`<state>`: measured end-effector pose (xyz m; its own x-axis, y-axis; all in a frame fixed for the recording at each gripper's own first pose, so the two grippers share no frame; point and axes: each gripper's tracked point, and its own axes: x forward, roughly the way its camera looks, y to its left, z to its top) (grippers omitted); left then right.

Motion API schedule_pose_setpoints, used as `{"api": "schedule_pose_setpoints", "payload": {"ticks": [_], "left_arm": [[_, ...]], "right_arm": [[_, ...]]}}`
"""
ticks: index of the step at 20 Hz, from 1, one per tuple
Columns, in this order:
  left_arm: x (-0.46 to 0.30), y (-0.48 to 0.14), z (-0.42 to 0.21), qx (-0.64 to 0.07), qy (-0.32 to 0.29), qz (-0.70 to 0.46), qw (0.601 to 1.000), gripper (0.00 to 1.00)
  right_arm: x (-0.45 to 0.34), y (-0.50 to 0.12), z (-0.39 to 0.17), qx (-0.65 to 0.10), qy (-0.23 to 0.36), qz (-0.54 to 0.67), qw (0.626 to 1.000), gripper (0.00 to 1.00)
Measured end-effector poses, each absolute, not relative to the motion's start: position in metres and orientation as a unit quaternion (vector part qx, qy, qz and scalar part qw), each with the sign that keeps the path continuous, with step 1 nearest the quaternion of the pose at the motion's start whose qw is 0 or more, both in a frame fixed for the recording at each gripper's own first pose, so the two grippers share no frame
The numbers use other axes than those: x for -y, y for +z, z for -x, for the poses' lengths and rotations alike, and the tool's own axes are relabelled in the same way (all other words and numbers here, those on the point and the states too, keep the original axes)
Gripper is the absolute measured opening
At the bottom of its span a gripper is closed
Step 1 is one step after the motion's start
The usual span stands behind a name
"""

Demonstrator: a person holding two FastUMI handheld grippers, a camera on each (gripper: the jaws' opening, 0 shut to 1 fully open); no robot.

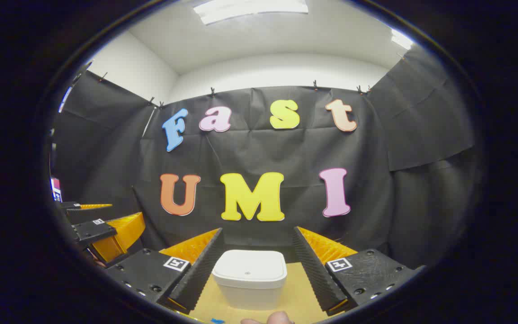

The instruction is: Press the lid of the desktop garbage bin to open it, pick up the crumpled paper on the desktop and throw it into the bin, then pick up the pop can on the desktop and drop it into the bin, and finally close the garbage bin lid.

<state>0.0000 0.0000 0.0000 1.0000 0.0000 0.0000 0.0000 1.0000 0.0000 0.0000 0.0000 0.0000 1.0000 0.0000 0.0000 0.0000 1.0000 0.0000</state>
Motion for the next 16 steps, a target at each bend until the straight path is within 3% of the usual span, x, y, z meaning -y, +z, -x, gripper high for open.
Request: {"api": "schedule_pose_setpoints", "payload": {"ticks": [16], "left_arm": [[-0.019,-0.009,-0.014,-0.008,0.019,-0.008,1.000,0.99]], "right_arm": [[-0.018,-0.008,-0.023,-0.018,0.018,-0.008,1.000,0.95]]}}
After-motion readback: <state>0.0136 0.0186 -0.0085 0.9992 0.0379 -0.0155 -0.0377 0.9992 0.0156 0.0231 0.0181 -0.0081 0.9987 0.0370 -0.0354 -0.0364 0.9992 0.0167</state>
